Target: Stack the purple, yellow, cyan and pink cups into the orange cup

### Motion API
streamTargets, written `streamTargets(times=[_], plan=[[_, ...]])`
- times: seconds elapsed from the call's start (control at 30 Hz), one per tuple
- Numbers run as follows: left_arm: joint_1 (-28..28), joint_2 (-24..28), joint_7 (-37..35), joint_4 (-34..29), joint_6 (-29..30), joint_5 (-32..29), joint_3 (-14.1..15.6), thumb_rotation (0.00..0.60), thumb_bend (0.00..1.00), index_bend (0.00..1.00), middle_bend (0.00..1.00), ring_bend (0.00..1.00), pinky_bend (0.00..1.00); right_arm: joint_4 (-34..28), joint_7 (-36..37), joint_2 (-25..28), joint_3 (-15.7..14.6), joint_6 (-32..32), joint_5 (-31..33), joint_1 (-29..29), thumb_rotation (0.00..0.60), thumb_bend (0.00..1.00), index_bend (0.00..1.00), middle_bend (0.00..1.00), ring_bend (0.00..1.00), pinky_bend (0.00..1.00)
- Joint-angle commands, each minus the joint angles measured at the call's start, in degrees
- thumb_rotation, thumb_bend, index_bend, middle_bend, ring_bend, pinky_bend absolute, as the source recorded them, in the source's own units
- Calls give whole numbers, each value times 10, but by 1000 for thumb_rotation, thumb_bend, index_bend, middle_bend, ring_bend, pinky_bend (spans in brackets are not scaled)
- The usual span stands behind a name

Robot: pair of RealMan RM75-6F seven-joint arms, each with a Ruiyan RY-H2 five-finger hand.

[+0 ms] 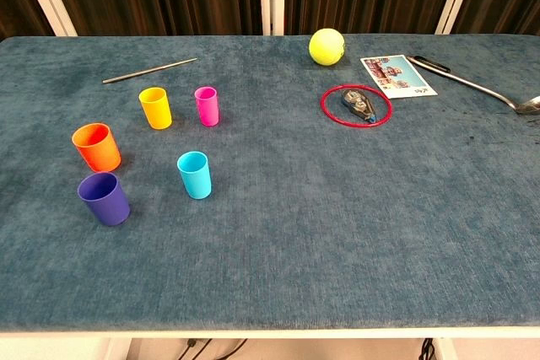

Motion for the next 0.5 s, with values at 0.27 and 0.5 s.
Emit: streamTargets(times=[0.27, 0.5], plan=[[3, -10, 5, 4, -1, -4, 4, 600, 86, 60, 19, 0, 55, 6, 8, 7, 2, -7, 0, 2, 600, 273, 0, 0, 0, 0], [-9, -6, 19, -10, -6, 15, 3, 600, 86, 72, 28, 0, 64, 13, 29, 10, 12, -11, 9, 7, 600, 274, 0, 0, 0, 0]])
